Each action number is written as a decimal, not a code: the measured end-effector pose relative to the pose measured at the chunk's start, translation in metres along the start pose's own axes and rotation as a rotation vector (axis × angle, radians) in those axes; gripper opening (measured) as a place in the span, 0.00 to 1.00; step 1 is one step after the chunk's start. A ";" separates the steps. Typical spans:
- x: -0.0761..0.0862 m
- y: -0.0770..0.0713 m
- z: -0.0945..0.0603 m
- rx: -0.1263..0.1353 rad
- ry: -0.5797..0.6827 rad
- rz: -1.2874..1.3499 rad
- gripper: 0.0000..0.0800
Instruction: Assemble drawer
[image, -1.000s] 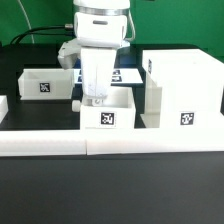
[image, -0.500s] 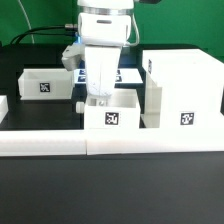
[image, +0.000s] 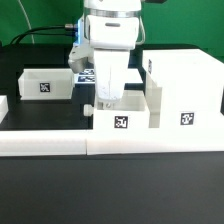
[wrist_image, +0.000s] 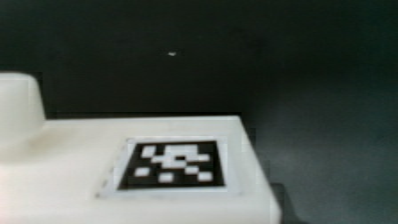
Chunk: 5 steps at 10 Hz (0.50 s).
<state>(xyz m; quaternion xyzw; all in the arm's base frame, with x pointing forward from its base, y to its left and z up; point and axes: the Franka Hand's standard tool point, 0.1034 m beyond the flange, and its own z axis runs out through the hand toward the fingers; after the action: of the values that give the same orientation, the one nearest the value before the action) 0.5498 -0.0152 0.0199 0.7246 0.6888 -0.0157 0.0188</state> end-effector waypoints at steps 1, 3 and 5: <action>-0.001 -0.001 0.000 0.002 0.000 0.002 0.05; -0.001 -0.002 0.001 0.003 -0.001 -0.004 0.05; 0.007 -0.003 0.001 0.005 0.000 -0.029 0.05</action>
Offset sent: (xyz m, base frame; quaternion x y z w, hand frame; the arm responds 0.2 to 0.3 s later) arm -0.0047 0.0182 -0.0087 0.0049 0.0135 -0.0791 0.9968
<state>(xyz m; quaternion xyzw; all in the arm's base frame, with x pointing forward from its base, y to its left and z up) 0.5476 -0.0082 0.0181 0.7146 0.6991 -0.0177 0.0165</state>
